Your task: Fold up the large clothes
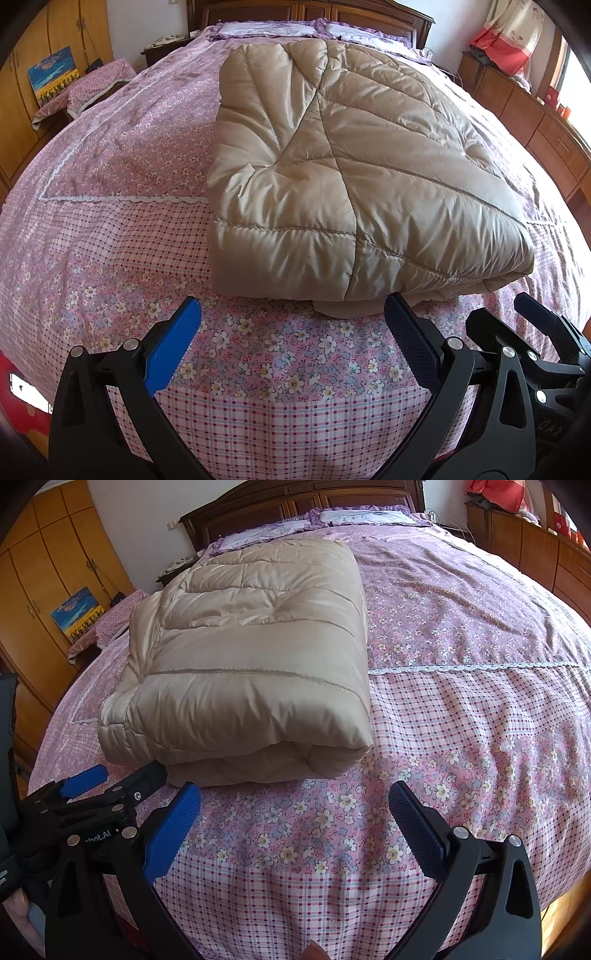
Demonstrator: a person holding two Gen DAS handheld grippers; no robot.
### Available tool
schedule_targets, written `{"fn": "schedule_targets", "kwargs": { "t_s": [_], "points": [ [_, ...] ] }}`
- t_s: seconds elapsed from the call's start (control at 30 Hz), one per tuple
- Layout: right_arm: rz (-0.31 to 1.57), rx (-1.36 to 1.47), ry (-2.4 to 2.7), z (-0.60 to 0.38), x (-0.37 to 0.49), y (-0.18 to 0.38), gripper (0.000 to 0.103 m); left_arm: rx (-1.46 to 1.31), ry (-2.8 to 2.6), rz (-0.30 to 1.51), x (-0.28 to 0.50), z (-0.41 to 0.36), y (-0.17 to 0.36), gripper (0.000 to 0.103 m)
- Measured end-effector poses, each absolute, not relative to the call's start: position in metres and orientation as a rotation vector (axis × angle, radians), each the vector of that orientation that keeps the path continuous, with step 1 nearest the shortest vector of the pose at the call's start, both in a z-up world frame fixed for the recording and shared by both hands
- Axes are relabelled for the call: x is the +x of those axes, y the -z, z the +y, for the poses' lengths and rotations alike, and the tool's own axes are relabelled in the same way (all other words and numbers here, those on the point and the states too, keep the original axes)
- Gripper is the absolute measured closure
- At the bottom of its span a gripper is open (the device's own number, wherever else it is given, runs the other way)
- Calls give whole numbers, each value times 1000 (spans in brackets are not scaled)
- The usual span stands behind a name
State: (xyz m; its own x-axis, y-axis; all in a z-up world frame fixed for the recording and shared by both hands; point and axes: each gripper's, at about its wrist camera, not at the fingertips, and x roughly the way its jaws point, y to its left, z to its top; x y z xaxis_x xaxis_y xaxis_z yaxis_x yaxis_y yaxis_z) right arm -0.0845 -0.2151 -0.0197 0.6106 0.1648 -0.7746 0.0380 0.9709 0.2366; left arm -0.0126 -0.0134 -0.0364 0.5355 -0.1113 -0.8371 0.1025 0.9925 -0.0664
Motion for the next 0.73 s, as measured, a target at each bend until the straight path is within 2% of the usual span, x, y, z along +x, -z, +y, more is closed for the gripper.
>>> {"fn": "schedule_targets", "kwargs": {
  "t_s": [0.73],
  "points": [
    [922,226,-68,-227,-86,15,5,-24,130,1047,-15,2,38,4]
  ]
}}
